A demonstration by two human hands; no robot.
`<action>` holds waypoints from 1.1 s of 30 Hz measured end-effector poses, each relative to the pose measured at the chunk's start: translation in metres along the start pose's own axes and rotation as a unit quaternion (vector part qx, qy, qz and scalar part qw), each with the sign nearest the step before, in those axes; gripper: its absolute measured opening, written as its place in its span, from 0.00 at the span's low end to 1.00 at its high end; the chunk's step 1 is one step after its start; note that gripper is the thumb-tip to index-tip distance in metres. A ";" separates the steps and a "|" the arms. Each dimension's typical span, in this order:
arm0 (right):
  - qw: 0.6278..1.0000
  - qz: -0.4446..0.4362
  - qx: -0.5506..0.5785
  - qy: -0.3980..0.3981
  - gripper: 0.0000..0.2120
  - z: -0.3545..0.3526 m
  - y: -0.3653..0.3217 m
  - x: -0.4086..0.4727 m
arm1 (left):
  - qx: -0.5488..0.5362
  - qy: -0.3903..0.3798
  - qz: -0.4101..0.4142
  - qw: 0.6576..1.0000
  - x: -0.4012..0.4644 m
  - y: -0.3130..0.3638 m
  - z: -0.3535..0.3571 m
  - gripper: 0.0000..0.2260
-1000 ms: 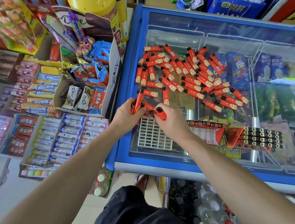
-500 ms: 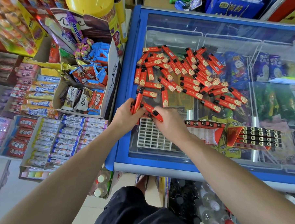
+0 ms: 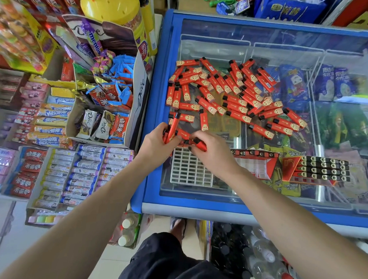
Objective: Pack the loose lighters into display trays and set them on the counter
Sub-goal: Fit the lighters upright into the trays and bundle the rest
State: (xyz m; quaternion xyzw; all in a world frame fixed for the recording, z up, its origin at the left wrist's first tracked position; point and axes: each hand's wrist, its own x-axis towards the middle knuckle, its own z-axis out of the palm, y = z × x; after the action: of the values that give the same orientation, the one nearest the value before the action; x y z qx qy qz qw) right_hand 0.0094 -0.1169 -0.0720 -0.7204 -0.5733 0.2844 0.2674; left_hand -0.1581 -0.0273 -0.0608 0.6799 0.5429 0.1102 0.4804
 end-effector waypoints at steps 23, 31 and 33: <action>0.857 0.304 0.415 0.029 0.15 -0.016 -0.011 0.003 | 0.104 0.012 0.083 0.991 0.000 0.018 0.001 0.10; 0.887 0.280 0.367 0.006 0.18 -0.025 -0.013 0.000 | 0.141 0.006 0.119 0.983 -0.004 0.016 0.001 0.10; 0.891 0.281 0.357 0.003 0.16 -0.025 -0.013 0.000 | 0.161 0.012 0.134 0.978 -0.004 0.016 0.001 0.10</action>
State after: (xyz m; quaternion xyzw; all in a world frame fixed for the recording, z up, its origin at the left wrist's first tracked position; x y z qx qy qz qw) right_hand 0.0189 -0.1156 -0.0456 -0.7079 -0.2061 0.5311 0.4177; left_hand -0.1488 -0.0309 -0.0477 0.8139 0.4628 0.0924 0.3388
